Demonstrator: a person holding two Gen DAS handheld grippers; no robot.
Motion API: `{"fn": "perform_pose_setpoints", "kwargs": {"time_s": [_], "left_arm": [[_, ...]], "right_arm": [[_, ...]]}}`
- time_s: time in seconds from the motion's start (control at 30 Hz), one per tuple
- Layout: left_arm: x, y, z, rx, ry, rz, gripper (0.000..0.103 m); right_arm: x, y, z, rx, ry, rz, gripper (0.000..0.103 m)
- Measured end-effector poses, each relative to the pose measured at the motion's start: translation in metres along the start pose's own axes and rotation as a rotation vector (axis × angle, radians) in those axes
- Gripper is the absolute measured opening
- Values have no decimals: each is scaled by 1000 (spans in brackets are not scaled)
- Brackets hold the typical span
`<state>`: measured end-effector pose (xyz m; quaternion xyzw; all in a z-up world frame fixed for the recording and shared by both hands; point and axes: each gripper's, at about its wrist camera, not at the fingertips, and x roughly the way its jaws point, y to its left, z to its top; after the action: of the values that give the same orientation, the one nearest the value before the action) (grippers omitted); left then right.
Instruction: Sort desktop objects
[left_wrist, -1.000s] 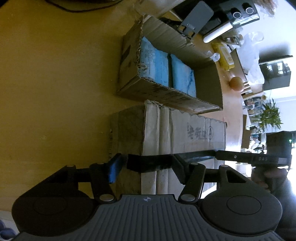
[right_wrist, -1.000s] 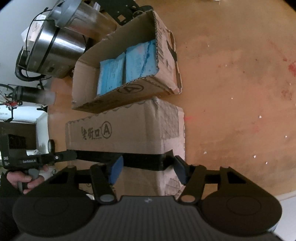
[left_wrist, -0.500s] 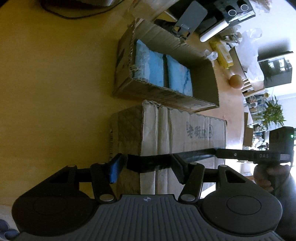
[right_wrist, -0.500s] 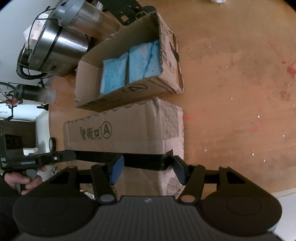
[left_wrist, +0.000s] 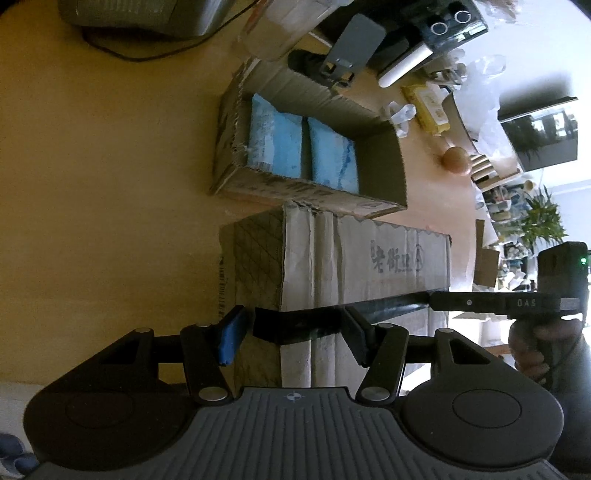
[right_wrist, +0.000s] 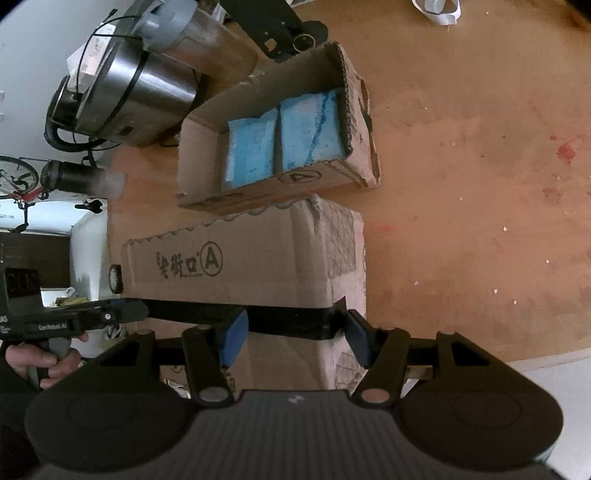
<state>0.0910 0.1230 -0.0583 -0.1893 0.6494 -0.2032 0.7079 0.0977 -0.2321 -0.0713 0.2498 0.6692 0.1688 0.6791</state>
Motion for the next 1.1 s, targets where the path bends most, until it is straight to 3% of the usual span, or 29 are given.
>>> {"fn": "perform_pose_setpoints", "kwargs": {"time_s": [0.4,1.1], "left_arm": [[-21,-18,6,12,7,-3,55],[-16,-19,34,-6,12,6,54]], "right_arm": [[-29,16,-4,20,6,-14,61],[-28,19,23,29,9,-30,61]]}}
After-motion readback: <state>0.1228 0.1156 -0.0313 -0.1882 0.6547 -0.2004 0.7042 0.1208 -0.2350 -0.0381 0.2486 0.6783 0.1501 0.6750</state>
